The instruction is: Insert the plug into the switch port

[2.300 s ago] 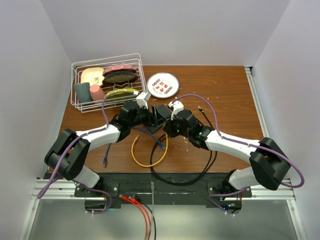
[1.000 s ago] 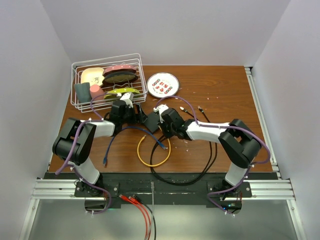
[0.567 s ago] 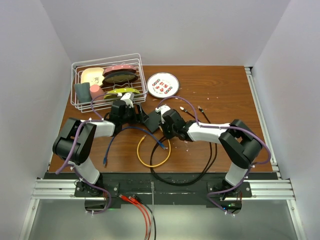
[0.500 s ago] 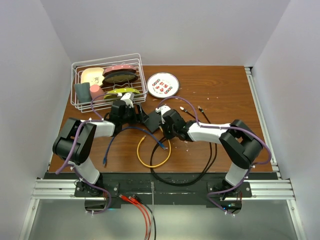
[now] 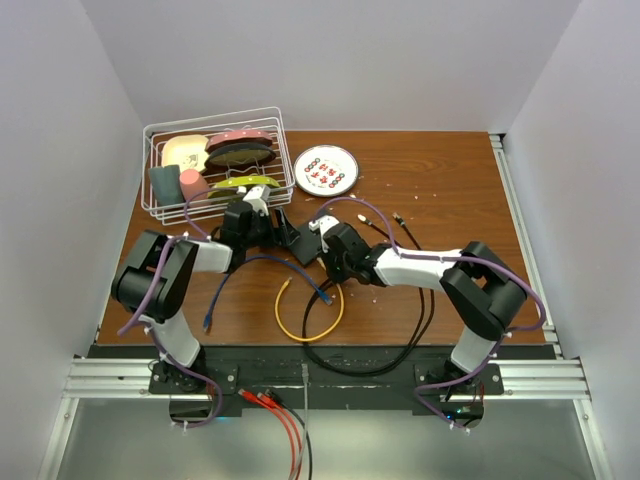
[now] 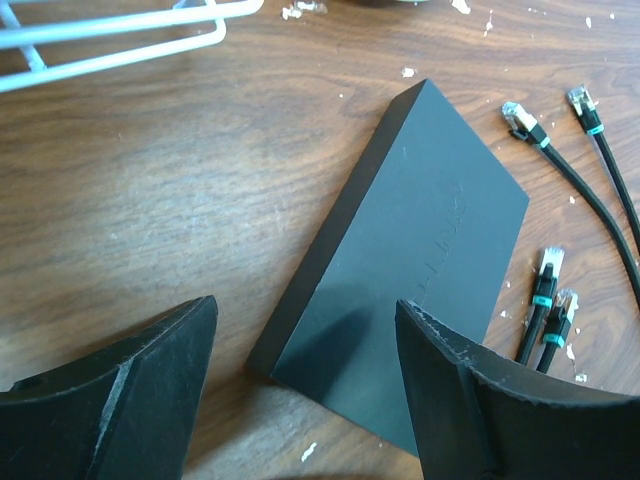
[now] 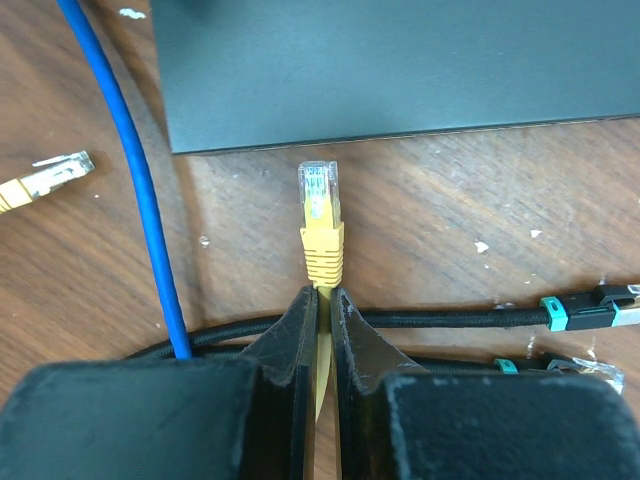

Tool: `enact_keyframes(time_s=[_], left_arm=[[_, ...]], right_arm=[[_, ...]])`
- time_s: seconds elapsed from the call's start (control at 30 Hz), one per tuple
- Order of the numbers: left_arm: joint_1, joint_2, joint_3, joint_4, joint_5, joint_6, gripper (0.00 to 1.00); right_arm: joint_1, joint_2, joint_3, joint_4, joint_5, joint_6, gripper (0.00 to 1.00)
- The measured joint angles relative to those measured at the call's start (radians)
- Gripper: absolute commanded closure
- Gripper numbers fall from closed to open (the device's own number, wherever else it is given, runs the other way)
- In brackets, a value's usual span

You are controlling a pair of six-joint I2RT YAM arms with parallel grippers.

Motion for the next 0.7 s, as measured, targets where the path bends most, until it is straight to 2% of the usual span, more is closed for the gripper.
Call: enact_keyframes(time_s=[0.47, 0.7], left_arm=[[0.0, 0.066, 0.001, 0.139, -0.002, 0.004, 0.26], [0.0, 0.097, 0.068, 0.136, 0.035, 0.039, 0.31]], right_arm=[[0.018, 0.0, 0.01, -0.032, 0.001, -0.018, 1.0], [0.021, 0.0, 0.012, -0.038, 0.001, -0.028, 1.0]])
